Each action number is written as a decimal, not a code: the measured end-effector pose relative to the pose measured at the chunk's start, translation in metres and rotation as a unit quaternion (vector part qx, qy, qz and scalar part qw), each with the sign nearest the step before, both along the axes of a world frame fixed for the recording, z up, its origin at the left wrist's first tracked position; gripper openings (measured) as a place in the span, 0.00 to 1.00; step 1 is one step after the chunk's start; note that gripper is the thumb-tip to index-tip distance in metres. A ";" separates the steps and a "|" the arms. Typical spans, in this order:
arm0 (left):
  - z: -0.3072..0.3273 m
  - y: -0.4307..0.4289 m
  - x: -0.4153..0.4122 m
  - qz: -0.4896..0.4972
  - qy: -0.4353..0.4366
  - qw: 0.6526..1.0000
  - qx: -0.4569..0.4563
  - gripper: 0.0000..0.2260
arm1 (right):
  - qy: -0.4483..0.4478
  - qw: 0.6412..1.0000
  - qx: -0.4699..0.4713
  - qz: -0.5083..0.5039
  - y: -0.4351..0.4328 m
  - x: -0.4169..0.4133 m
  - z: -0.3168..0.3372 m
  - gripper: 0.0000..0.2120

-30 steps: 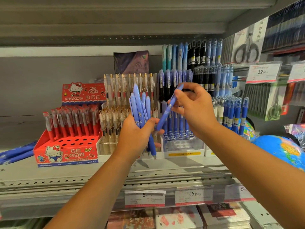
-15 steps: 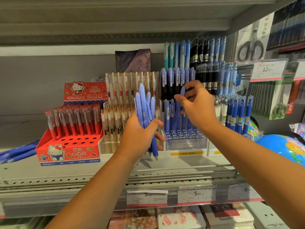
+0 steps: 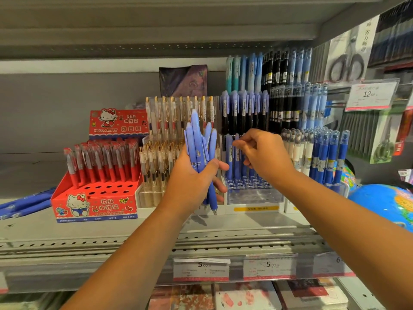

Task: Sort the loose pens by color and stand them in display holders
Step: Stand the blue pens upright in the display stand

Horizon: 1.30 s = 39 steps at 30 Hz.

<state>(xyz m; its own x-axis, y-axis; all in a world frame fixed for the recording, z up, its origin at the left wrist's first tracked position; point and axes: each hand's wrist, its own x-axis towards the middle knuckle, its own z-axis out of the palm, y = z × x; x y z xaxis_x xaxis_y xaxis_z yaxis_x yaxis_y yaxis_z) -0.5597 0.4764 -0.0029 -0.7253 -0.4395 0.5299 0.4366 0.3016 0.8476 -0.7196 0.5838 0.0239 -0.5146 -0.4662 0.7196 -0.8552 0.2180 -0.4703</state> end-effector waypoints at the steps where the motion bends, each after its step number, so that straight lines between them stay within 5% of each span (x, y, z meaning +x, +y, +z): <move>1: 0.000 0.000 0.000 0.001 0.000 1.000 0.000 0.18 | 0.018 1.000 0.003 -0.011 0.001 0.002 0.001 0.10; 7: -0.001 -0.001 -0.001 -0.009 0.007 1.000 -0.002 0.16 | 0.039 0.998 -0.016 -0.049 0.006 0.014 0.002 0.09; 10: 0.000 0.000 -0.001 -0.013 0.007 1.000 0.004 0.16 | -0.029 0.993 -0.084 0.083 0.008 0.030 0.008 0.04; 15: 0.001 0.002 0.002 -0.016 0.012 1.000 0.004 0.11 | -0.176 0.935 -0.081 0.298 0.005 0.052 0.014 0.07; 26: 0.002 0.001 0.001 -0.001 0.003 1.000 -0.008 0.06 | -0.284 0.899 -0.160 0.292 0.013 0.045 0.013 0.04; 39: 0.002 0.001 0.002 -0.025 0.007 1.000 0.014 0.06 | -0.290 0.904 -0.248 0.191 0.023 0.031 0.041 0.05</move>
